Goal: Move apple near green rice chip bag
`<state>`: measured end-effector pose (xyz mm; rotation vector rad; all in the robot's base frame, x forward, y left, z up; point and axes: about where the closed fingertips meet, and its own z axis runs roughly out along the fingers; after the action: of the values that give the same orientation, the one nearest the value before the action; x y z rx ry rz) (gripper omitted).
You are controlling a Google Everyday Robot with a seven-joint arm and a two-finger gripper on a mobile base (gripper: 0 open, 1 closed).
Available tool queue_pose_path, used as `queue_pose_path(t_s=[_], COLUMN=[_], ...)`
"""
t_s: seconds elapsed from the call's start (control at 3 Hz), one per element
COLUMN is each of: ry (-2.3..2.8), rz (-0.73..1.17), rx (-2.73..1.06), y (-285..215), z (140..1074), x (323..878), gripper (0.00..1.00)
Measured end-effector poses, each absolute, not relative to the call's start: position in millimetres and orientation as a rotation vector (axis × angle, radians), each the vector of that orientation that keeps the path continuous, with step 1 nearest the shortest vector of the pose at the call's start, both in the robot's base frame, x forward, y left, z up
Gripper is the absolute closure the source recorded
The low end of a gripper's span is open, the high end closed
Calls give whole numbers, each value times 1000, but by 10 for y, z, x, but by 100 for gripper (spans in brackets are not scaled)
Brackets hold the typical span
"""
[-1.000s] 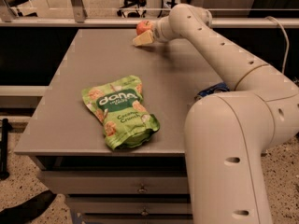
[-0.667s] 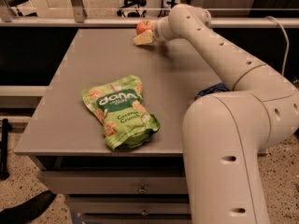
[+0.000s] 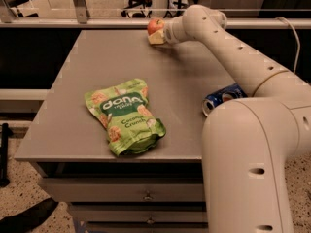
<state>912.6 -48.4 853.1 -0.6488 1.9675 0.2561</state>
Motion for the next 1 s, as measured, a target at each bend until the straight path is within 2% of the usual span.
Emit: queue_pose_path(t_s=[0.33,1.0], ry=[1913,1834], rz=[275,382], rx=[-681,-890], y=[-486,-622], z=[8706,9120], x=[8980,8321], gripper=[100,100])
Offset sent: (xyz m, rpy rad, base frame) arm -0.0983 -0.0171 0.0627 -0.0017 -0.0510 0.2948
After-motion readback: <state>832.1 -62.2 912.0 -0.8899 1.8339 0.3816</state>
